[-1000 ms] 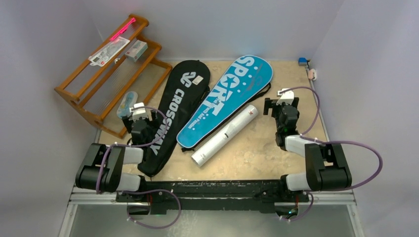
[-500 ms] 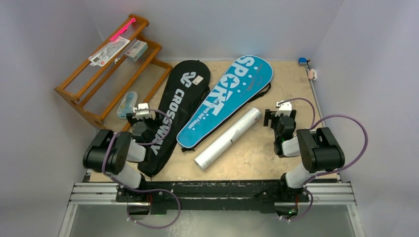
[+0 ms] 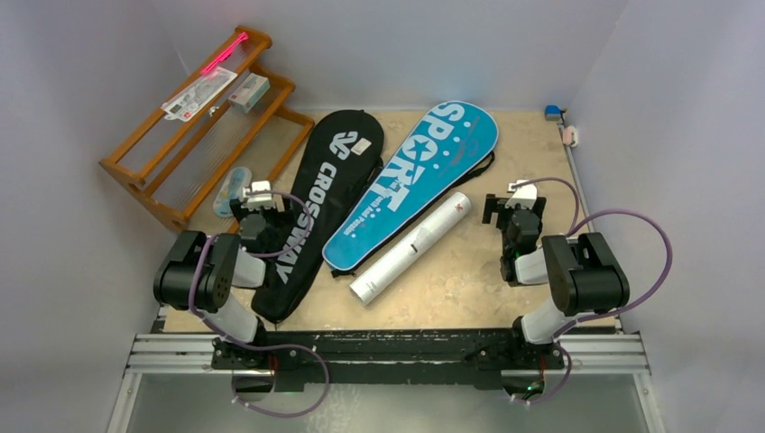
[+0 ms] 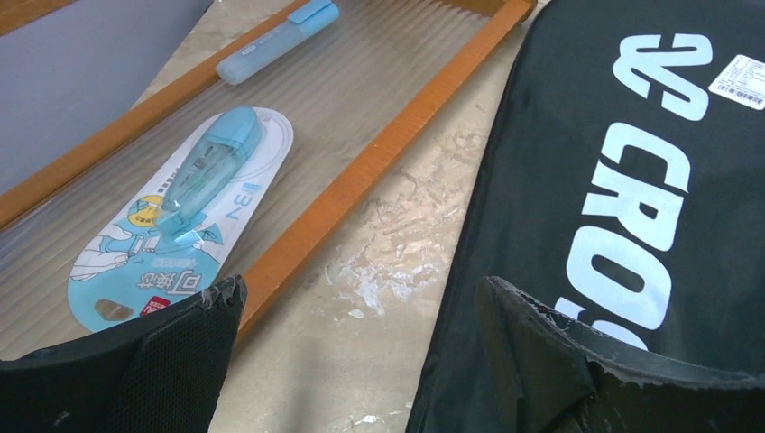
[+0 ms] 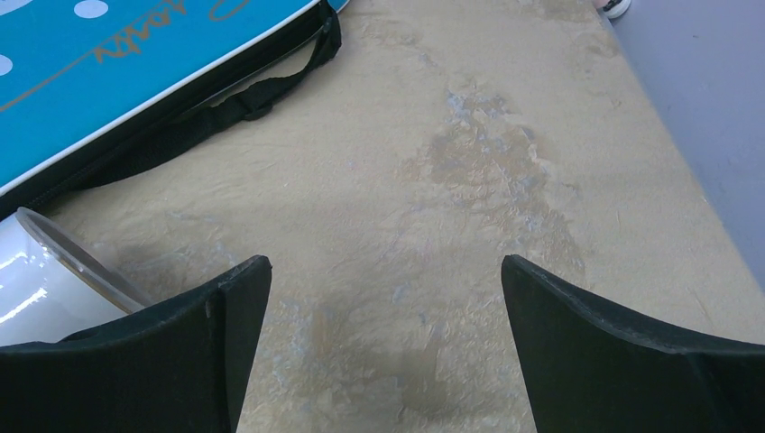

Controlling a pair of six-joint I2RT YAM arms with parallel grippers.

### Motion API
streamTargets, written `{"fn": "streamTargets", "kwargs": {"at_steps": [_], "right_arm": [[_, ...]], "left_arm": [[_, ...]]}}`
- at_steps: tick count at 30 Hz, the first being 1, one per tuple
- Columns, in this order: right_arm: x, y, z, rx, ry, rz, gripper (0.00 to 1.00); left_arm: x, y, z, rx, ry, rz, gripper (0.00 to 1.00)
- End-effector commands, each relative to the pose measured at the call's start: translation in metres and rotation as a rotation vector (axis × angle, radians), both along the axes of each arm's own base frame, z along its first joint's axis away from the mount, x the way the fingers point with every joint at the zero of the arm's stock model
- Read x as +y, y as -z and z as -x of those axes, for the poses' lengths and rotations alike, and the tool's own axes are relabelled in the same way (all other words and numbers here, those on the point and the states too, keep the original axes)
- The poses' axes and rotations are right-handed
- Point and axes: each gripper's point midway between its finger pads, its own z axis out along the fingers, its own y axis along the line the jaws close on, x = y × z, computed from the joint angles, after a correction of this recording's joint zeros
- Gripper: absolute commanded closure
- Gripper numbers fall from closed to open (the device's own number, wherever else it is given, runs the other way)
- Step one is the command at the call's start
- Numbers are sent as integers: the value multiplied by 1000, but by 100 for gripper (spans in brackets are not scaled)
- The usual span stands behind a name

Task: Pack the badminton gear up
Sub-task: Reset both arms

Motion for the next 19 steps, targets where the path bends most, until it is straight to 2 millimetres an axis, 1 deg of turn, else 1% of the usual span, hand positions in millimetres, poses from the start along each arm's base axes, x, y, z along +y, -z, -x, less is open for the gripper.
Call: {"fn": "streamTargets", "kwargs": {"at_steps": [1,19], "right_arm": [[-4,-21,-9,-76,20,-1,1],[-4,-21,-9,-76,20,-1,1]], "left_arm": [[6,-8,-5,-26,-35,35,4],[6,-6,-10,-6,-4,53,3]]}}
